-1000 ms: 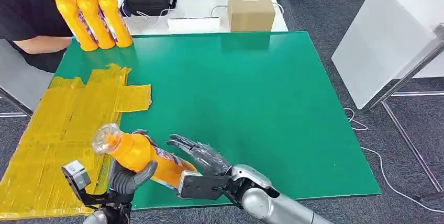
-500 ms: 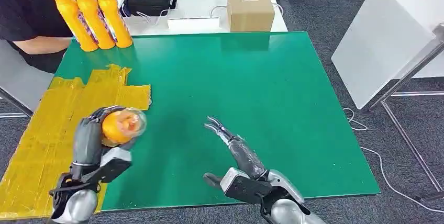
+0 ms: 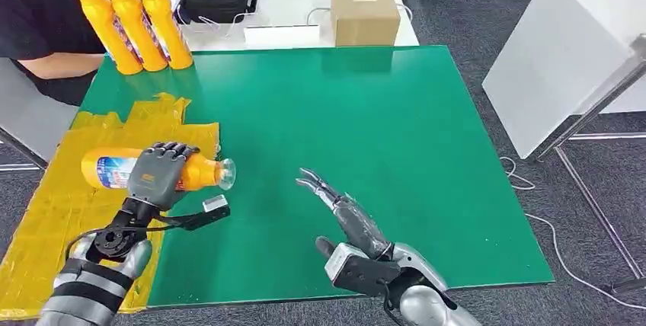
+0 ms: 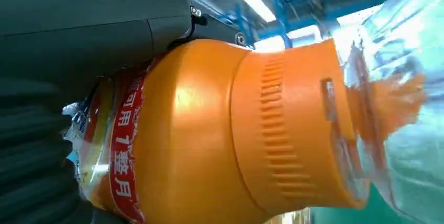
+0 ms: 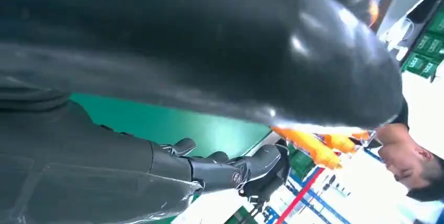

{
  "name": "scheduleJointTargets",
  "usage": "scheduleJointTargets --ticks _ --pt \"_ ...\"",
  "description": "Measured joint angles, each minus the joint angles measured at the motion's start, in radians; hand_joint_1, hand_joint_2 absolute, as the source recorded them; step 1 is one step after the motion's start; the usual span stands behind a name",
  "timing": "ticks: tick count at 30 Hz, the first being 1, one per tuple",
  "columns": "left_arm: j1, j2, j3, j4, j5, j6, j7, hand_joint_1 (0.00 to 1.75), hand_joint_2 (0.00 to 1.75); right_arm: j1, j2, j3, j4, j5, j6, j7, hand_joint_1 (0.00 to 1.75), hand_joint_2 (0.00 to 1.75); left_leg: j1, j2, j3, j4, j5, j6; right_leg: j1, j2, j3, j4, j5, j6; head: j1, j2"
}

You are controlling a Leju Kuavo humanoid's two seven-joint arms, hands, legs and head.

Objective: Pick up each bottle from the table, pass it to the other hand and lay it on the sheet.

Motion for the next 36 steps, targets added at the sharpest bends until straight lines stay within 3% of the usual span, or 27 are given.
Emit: scheduleJointTargets --ticks 6,11,12,13,15,21,36 --pt "-0.066 0.003 -0.061 0.161 -0.006 0.022 0.011 1.75 1.75 -0.005 0.000 0.000 0.000 -0.002 0.001 0.000 0.00 0.00 0.000 0.000 0.000 0.000 0.000 0.000 0.000 0.000 0.000 0.000 0.000 0.000 0.000 0.000" --pt "-0.068 0.003 -0.061 0.161 -0.006 0.022 0.011 1.75 1.75 -0.005 0.000 0.000 0.000 -0.002 0.001 0.000 0.00 0.00 0.000 0.000 0.000 0.000 0.000 0.000 0.000 0.000 0.000 0.000 0.000 0.000 0.000 0.000" --pt "-0.068 0.003 -0.063 0.161 -0.006 0.022 0.011 0.37 0.00 -0.005 0.000 0.000 0.000 -0.002 0.001 0.000 0.00 0.00 0.000 0.000 0.000 0.000 0.000 0.000 0.000 0.000 0.000 0.000 0.000 0.000 0.000 0.000" --pt "-0.079 0.006 -0.073 0.192 -0.012 -0.001 0.011 0.00 0.00 -0.006 0.000 0.000 0.000 -0.003 0.008 0.000 0.00 0.00 0.000 0.000 0.000 0.000 0.000 0.000 0.000 0.000 0.000 0.000 0.000 0.000 0.000 0.000" --pt "-0.127 0.011 -0.100 0.353 0.007 -0.022 -0.009 0.00 0.00 -0.018 0.000 0.004 0.000 -0.010 0.021 0.003 0.00 0.00 0.000 -0.001 0.000 0.000 0.000 0.000 0.000 0.000 0.000 0.000 0.000 0.000 0.000 0.000" --pt "-0.186 0.023 -0.106 0.489 0.021 -0.037 -0.019 0.00 0.00 -0.029 0.000 0.010 0.001 -0.010 0.036 0.014 0.00 0.00 0.000 -0.003 0.006 0.000 0.000 0.000 0.000 -0.001 0.007 0.000 0.000 0.000 0.000 0.000" --pt "-0.170 0.061 -0.104 0.547 0.047 0.103 -0.029 0.00 0.00 -0.045 -0.001 0.020 0.020 -0.013 0.050 0.016 0.00 0.00 0.000 -0.001 0.008 -0.001 0.001 -0.001 0.000 0.000 0.008 0.003 0.000 -0.002 0.000 0.000"
